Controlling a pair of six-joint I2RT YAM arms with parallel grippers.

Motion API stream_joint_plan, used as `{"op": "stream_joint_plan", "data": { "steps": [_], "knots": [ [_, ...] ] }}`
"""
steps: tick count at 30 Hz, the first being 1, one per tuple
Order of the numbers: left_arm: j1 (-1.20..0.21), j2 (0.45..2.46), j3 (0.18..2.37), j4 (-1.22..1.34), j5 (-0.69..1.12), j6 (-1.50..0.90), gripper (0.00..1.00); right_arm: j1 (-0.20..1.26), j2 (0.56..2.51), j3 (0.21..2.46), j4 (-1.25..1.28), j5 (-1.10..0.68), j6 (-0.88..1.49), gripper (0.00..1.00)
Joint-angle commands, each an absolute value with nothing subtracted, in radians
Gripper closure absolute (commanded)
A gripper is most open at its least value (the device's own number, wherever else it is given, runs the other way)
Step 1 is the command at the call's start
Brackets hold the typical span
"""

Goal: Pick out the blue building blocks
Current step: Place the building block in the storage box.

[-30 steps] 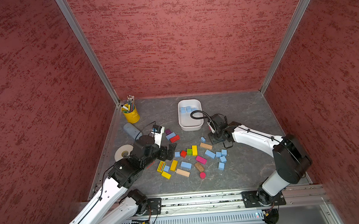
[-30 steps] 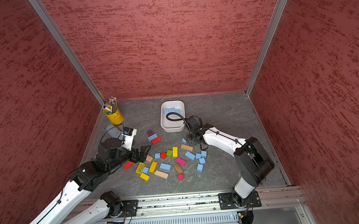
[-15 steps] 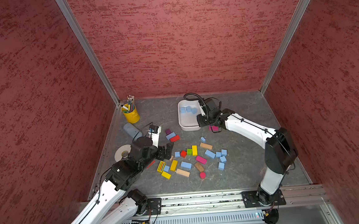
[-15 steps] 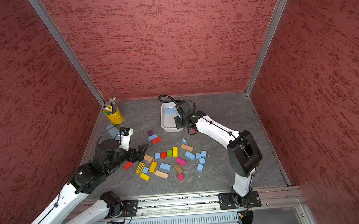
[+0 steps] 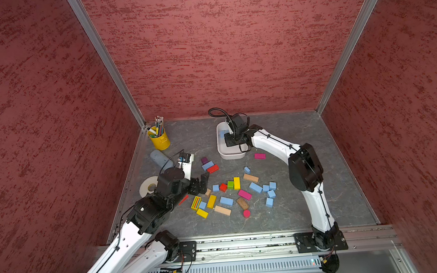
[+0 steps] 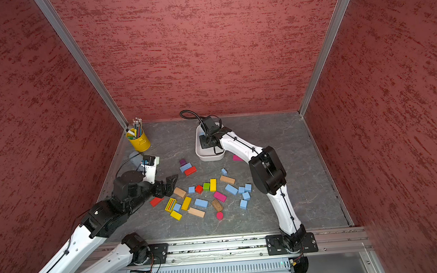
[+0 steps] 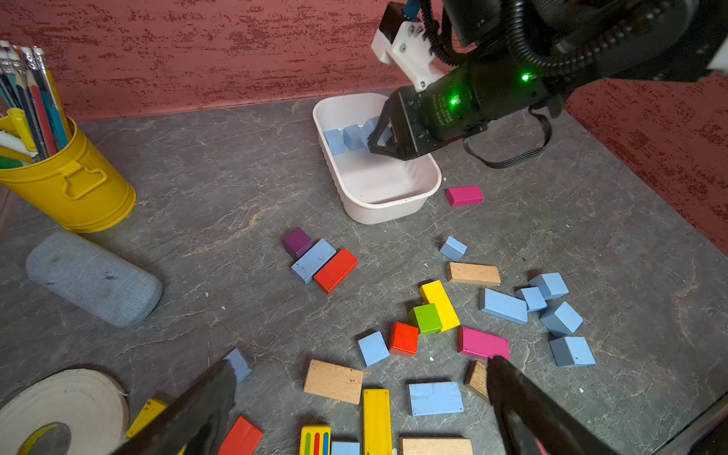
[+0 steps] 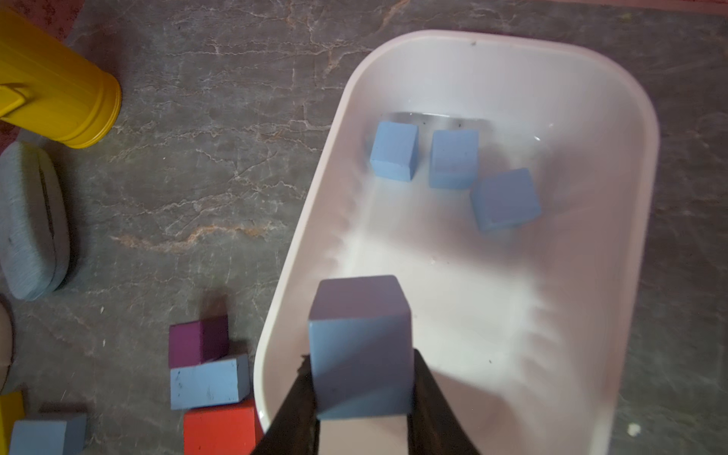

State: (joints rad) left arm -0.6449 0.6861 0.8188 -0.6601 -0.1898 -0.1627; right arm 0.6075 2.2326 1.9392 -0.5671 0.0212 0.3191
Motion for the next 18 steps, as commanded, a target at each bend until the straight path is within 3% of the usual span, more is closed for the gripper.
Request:
{"op": "stream_joint_plan", "data": {
  "steps": [1,12,18],
  "knots": [
    [-0.648,0.678,0.811,-0.669,-0.211,-0.166,0.00,0.615,2.302,2.044,-0.631,0.023,0.342,0.89],
    [-0.649,0.680,0.812,-0.669,-0.209,-0.165,0.00,0.615,2.492,2.243,-0.695,0.063,0.361,0.83],
    [-0.650,0.677,0.813,-0.670,-0.213,-0.166,0.00,0.615,2.554,2.314,-0.694,0.036,0.377,0.62]
  ]
}}
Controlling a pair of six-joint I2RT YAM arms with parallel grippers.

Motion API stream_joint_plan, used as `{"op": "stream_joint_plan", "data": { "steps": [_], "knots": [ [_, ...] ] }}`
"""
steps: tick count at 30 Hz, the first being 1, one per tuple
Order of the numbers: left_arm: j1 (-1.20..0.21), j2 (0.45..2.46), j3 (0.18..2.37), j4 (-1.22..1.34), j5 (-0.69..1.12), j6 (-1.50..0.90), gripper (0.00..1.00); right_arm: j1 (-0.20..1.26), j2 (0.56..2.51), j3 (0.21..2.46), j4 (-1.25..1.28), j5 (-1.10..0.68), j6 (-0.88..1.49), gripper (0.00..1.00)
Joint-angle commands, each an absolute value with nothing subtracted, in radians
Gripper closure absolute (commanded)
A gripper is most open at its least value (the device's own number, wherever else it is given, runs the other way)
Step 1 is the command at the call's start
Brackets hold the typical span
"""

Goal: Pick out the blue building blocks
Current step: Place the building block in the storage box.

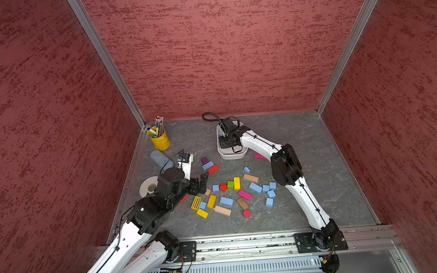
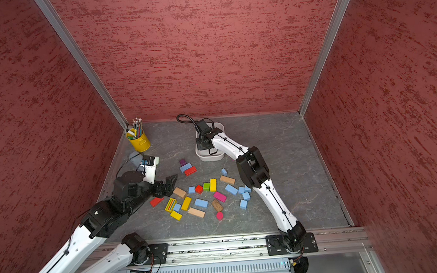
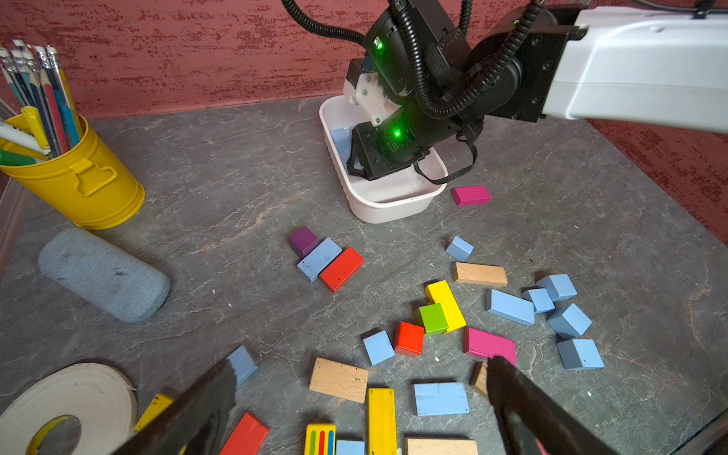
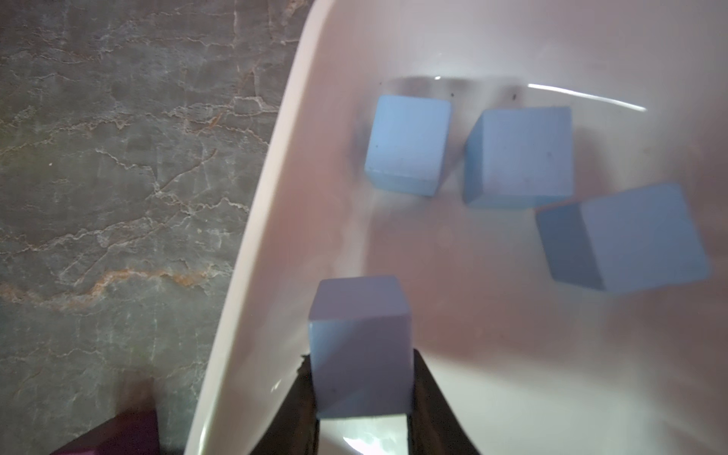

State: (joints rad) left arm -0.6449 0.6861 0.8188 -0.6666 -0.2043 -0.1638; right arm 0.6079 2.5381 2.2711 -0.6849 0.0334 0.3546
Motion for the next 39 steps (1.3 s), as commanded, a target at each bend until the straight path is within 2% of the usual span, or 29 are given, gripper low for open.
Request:
{"op": "stream_joint_plan", "data": {
  "steps": [1,11,18,27,34,39],
  "knots": [
    [-0.648,0.676,0.813,-0.671,-0.215,-0.166,0.00,0.615,2.557,2.318,-0.691,0.019,0.378,0.60],
    [-0.649,0.678,0.811,-0.673,-0.224,-0.166,0.00,0.615,2.513,2.319,-0.679,-0.023,0.390,0.44],
    [-0.648,0.689,0.815,-0.687,-0.272,-0.202,0.01,0.615,2.388,2.258,-0.649,-0.002,0.388,0.36],
    [-0.588,0.702,0.815,-0.744,-0.345,-0.396,0.00,0.617,1.957,1.738,-0.277,0.015,0.422,0.27],
    [-0.444,0.741,0.815,-0.749,-0.122,-0.471,0.00,0.617,1.635,1.370,-0.122,0.032,0.400,0.19],
    [-0.417,0.768,0.811,-0.715,-0.029,-0.476,0.00,0.617,1.463,1.174,-0.096,0.034,0.390,0.15]
  ]
}}
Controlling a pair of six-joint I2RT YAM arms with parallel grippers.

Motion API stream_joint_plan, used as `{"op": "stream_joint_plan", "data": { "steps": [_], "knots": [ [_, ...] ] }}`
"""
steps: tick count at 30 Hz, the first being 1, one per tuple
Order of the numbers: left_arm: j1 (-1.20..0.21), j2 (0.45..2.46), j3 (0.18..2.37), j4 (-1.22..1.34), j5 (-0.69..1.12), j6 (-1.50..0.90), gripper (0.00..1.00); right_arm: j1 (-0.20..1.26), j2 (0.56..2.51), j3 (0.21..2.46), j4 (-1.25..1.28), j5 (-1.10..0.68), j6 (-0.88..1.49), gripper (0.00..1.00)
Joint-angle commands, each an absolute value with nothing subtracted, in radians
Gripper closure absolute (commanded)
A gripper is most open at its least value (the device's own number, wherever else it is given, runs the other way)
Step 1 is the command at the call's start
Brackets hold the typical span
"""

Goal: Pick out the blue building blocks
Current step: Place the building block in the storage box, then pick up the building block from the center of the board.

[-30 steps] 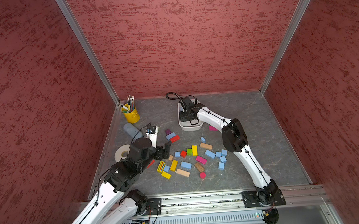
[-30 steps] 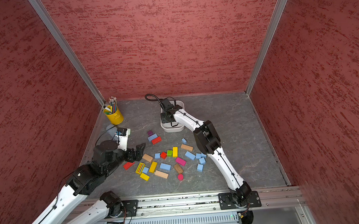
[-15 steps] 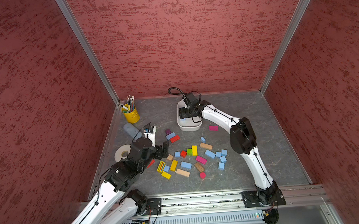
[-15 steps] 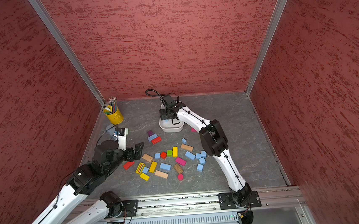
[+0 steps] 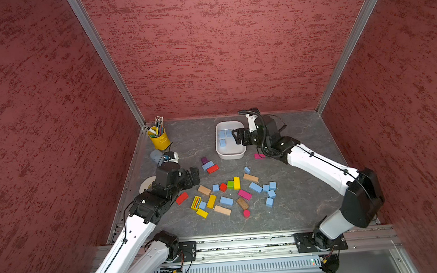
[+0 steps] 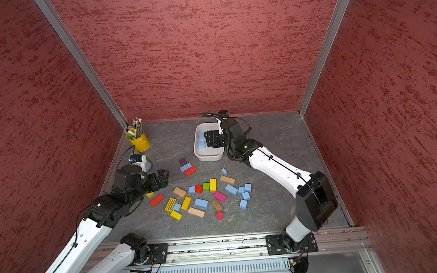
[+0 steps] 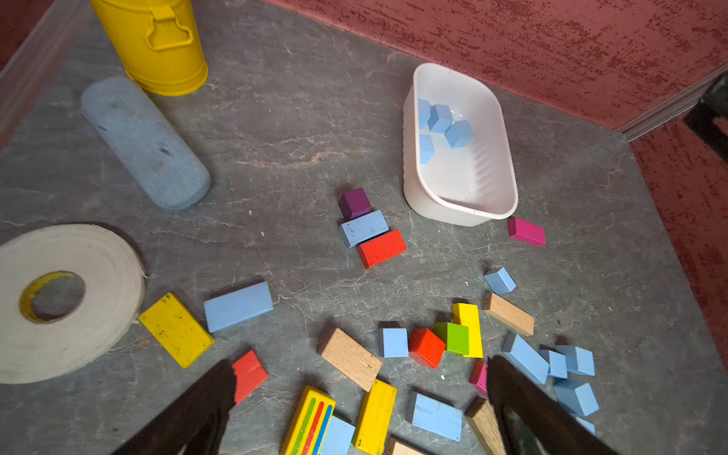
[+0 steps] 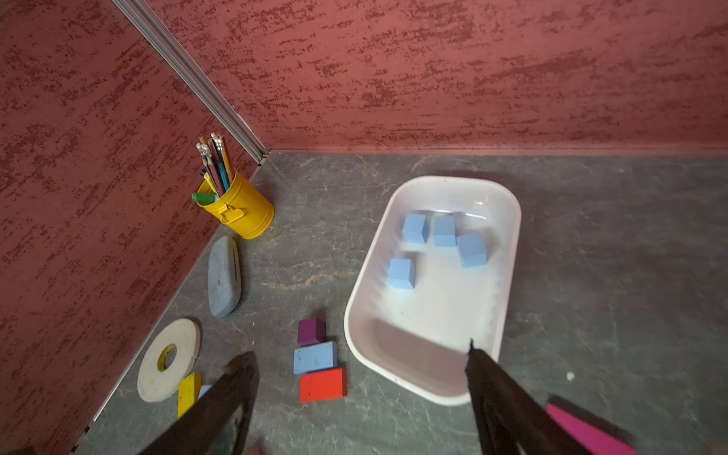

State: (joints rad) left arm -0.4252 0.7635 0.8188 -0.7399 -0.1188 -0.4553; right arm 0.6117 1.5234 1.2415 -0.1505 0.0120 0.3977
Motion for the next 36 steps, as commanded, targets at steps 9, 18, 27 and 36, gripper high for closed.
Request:
{"op": "stream_joint_plan", "data": {
  "steps": [9,18,27,36],
  "knots": [
    [-0.423,0.793,0.826,-0.605,0.093,-0.408,0.01,0.617,1.246,0.932,-0.075,0.034,0.411,0.08],
    [-0.446,0.853,0.912,-0.632,0.164,-0.245,0.00,0.617,1.187,0.867,-0.178,0.103,0.464,0.07],
    [-0.457,0.833,0.906,-0.620,0.227,-0.115,0.01,0.617,1.134,0.799,-0.345,0.150,0.554,0.07],
    [-0.466,0.810,0.857,-0.576,0.262,-0.082,0.00,0.619,1.159,0.716,-0.515,0.130,0.656,0.14]
  ]
}}
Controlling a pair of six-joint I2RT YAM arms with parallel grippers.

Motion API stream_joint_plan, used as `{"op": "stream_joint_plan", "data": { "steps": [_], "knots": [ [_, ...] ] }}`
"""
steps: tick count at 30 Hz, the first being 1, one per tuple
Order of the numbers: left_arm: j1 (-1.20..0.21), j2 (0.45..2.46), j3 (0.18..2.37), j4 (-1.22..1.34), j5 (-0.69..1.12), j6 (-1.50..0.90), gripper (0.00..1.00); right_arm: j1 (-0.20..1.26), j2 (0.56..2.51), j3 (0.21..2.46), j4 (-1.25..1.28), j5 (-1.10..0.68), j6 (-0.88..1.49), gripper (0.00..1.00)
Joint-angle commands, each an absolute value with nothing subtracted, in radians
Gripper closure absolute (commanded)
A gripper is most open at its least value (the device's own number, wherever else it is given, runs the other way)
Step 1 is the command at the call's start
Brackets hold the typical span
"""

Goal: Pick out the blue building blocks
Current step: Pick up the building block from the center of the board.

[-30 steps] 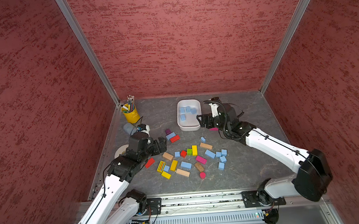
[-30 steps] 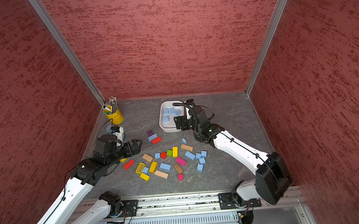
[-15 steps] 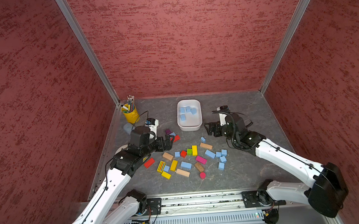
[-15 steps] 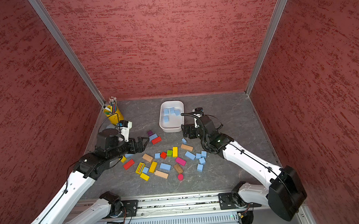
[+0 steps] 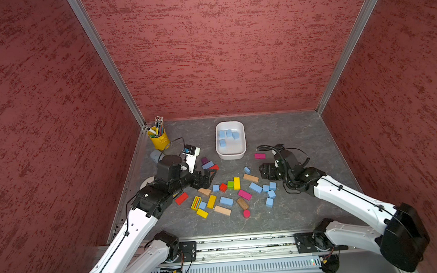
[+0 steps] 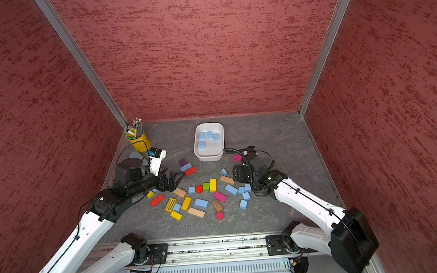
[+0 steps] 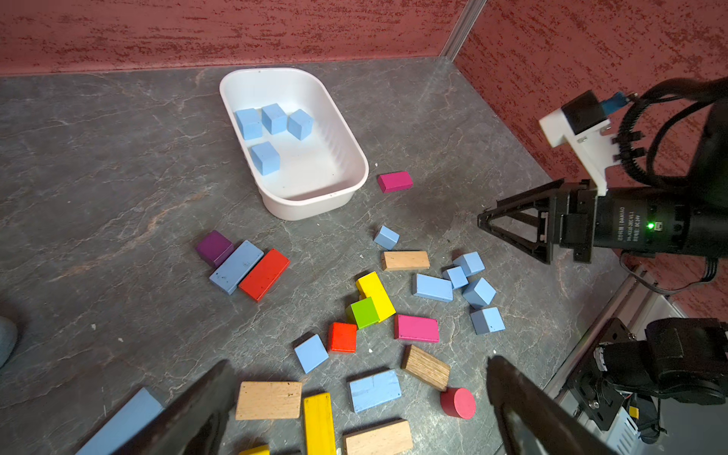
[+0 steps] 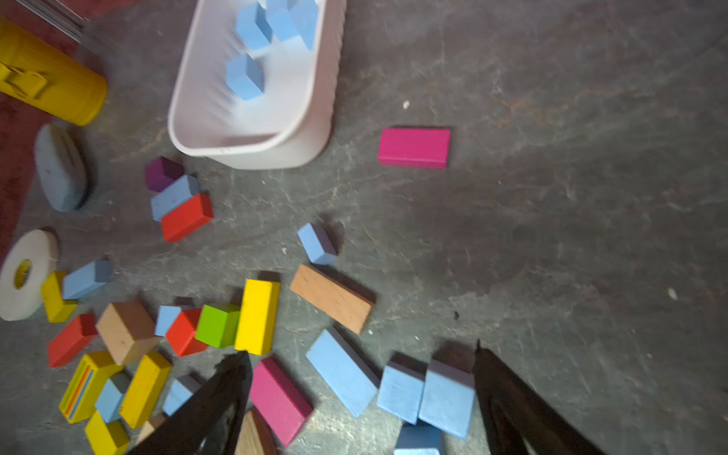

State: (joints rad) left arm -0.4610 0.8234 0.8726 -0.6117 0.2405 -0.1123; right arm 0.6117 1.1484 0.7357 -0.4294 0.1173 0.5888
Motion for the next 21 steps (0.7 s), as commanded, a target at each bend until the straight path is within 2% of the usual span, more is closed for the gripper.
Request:
{"op": "stream_joint_plan", "data": {
  "steps": [1,10,21],
  "knots": [
    [-0.466,0.806,0.852,-0.575,0.260,-0.086,0.00,0.621,1.161,0.705,-0.521,0.130,0.669,0.15],
    [-0.475,0.790,0.841,-0.584,0.252,-0.116,0.01,0.640,1.192,0.635,-0.514,0.154,0.750,0.28],
    [-0.481,0.780,0.827,-0.602,0.222,-0.148,0.00,0.646,1.317,0.673,-0.488,0.208,0.732,0.47]
  ]
}}
